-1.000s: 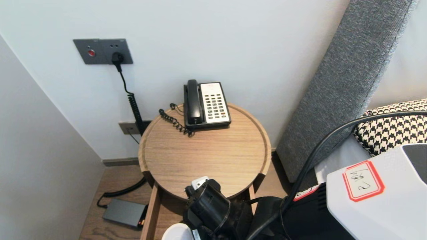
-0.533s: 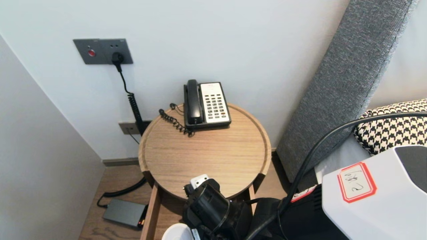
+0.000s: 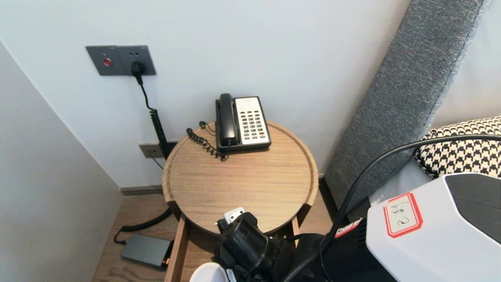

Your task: Put the remote controls on the table in the drawer one by one

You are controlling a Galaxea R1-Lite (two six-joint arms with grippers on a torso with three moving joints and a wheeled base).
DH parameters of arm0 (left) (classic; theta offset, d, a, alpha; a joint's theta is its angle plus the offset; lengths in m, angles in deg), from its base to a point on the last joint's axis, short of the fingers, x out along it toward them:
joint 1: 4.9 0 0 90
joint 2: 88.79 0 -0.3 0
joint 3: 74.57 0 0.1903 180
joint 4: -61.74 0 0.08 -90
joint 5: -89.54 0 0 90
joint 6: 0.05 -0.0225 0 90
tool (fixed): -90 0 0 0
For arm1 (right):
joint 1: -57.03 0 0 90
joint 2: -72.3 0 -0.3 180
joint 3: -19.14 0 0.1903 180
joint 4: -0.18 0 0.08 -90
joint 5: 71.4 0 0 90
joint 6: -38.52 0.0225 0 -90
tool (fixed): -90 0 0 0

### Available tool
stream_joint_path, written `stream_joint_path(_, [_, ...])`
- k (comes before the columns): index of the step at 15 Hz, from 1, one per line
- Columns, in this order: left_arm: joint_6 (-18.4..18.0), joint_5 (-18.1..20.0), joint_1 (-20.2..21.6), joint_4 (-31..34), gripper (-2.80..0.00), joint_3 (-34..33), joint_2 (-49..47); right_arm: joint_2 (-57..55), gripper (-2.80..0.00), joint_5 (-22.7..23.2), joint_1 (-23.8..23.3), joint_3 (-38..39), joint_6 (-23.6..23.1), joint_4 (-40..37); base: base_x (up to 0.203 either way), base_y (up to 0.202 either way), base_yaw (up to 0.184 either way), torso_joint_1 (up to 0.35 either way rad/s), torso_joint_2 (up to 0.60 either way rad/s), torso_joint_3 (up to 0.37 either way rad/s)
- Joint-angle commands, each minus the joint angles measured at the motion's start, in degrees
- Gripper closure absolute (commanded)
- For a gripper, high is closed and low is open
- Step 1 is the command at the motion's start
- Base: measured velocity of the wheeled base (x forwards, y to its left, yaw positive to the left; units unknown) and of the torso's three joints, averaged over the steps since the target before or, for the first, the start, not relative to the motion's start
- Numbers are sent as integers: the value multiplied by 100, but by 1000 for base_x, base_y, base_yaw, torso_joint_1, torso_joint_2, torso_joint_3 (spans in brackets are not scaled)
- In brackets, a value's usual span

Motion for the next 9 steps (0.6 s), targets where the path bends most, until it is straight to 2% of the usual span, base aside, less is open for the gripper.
stream_joint_path(1, [1, -4, 0, -4, 0, -70, 10, -74, 0, -18, 3, -4, 13, 5, 0, 0, 0, 0, 0, 0])
stream_joint_path(9, [1, -4, 0, -4, 0, -70, 10, -118, 0, -27, 3, -4, -31, 5, 0, 0, 0, 0, 0, 0])
